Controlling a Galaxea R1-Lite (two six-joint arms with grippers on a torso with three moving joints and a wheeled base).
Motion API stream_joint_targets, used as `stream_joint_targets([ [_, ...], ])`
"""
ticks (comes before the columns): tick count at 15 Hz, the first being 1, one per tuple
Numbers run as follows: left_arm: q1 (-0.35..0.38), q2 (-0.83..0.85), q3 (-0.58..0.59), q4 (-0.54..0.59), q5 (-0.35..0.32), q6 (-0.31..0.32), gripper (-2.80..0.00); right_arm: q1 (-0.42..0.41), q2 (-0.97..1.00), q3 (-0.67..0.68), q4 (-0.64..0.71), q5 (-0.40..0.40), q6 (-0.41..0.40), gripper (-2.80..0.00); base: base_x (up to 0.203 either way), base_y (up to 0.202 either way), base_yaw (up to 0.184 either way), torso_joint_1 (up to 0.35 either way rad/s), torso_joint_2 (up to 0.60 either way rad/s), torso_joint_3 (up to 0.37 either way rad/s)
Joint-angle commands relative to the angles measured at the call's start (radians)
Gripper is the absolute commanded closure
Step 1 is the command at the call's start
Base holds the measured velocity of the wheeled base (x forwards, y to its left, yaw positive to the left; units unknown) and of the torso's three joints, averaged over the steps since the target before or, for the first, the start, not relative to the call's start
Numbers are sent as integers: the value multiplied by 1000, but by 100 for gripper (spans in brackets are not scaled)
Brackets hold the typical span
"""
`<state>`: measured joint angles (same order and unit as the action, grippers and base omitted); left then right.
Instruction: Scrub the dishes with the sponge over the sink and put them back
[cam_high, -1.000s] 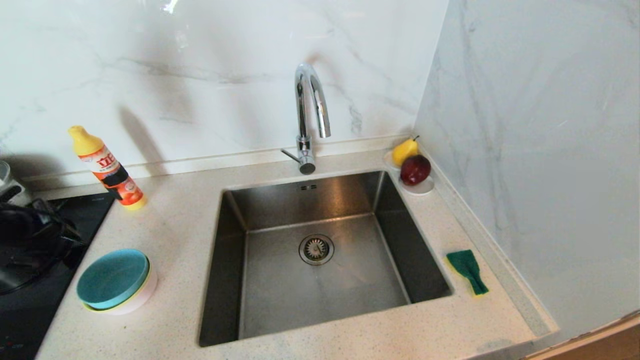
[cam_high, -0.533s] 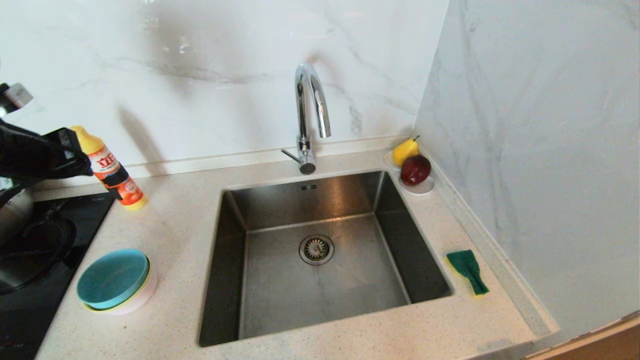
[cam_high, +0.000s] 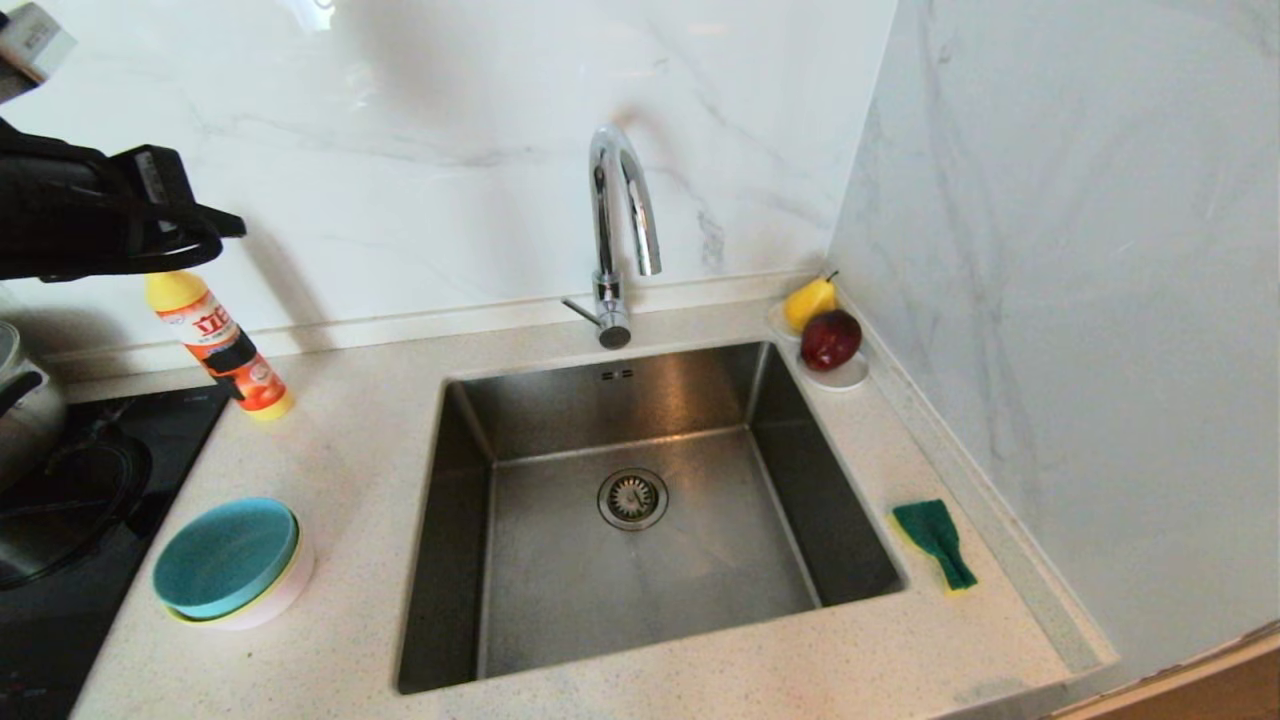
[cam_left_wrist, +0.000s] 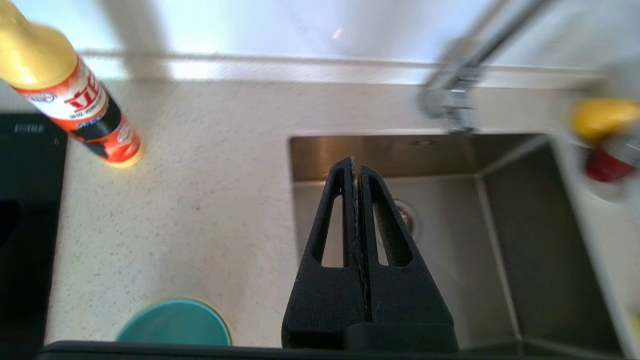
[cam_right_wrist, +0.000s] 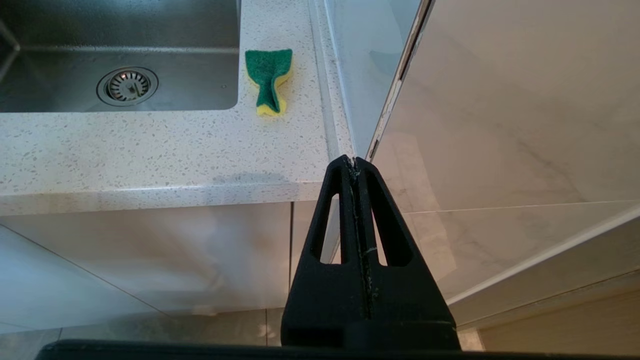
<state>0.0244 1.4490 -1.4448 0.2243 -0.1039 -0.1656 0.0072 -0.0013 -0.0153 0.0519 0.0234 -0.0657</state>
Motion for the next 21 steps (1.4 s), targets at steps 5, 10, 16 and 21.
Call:
stream_joint_targets([
  [5, -14, -626, 511, -127, 4, 102, 0, 0, -2, 0, 0, 1, 0, 0, 0, 0, 0, 0, 0, 0],
  [10, -14, -1142, 1018, -166, 29, 144, 0, 0, -1, -1, 0, 0, 0, 0, 0, 0, 0, 0, 0, 0],
  [16, -14, -1448, 1459, -243, 93, 249, 0, 0, -2, 0, 0, 1, 0, 0, 0, 0, 0, 0, 0, 0],
  [21, -14, -1447, 1463, -249, 92, 253, 0, 0, 0, 0, 0, 1, 0, 0, 0, 0, 0, 0, 0, 0],
])
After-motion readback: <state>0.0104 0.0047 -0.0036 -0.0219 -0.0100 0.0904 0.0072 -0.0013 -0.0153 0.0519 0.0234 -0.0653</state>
